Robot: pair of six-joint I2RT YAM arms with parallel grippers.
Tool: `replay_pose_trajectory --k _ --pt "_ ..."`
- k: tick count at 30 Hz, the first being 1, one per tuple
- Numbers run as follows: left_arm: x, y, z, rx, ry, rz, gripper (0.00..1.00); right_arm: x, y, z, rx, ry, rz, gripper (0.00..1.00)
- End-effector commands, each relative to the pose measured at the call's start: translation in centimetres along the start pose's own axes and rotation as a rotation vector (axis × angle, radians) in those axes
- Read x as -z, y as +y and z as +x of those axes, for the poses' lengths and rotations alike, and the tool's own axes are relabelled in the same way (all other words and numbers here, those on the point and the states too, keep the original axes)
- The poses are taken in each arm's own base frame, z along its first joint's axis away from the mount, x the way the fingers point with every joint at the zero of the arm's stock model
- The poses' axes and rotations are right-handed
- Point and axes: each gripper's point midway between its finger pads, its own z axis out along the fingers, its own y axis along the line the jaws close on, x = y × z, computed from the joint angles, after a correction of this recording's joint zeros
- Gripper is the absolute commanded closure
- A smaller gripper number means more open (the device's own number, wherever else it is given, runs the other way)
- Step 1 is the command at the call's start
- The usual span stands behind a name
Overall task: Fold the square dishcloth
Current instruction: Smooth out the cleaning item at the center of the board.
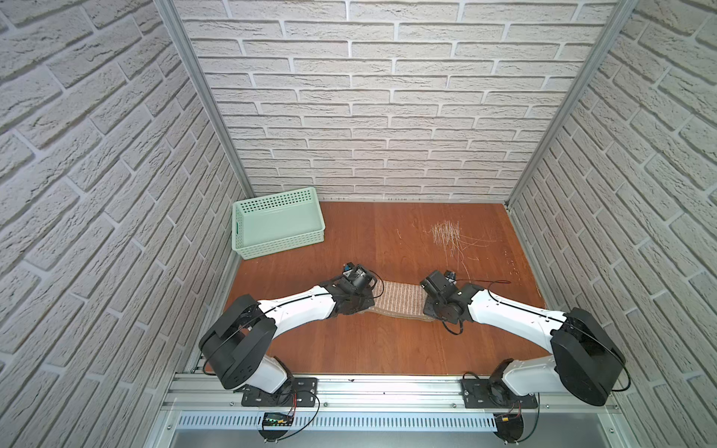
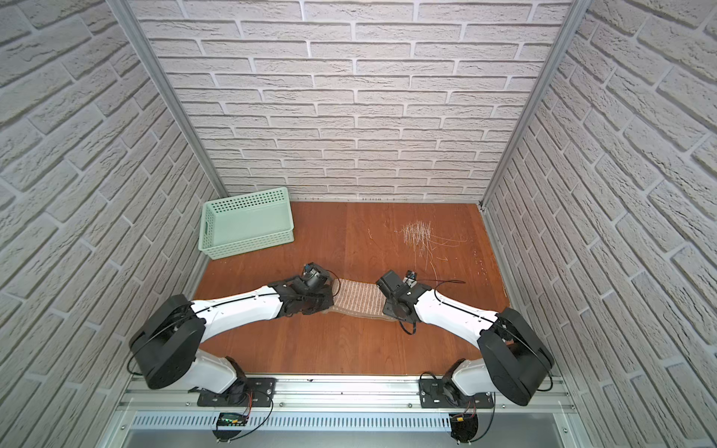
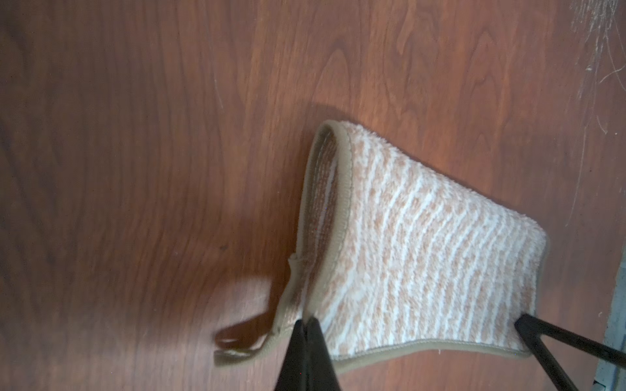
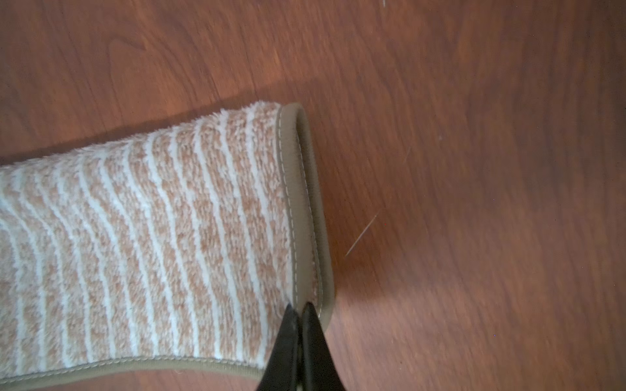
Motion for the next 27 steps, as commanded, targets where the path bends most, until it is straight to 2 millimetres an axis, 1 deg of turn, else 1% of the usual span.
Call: replay_pose_trajectory --k 1,10,15,21,27 --pt "0.2 -1.0 -0.2 0.006 -0.012 0.033 1.0 0.8 -0.4 -0.7 0.013 -0.039 0.018 0.97" --pt "0.2 -1.6 0.3 -0.005 -0.002 0.049 1.0 1.2 -0.6 -1.6 0.046 -0.082 0.039 0.96" --pt "-0.1 -1.9 0.7 -0.014 0.008 0.052 1.0 0.6 -1.0 -1.4 0.044 -0.079 0.067 0.96" --pt "-1.0 -0.8 1.1 -0.014 0.023 0.003 1.0 -0.9 -1.2 -0.4 0.035 -0.038 0.082 0.96" --pt "-1.8 0.1 1.4 -0.023 0.03 -0.047 1.0 -1.6 -1.5 0.3 0.037 -0.01 0.098 0.96"
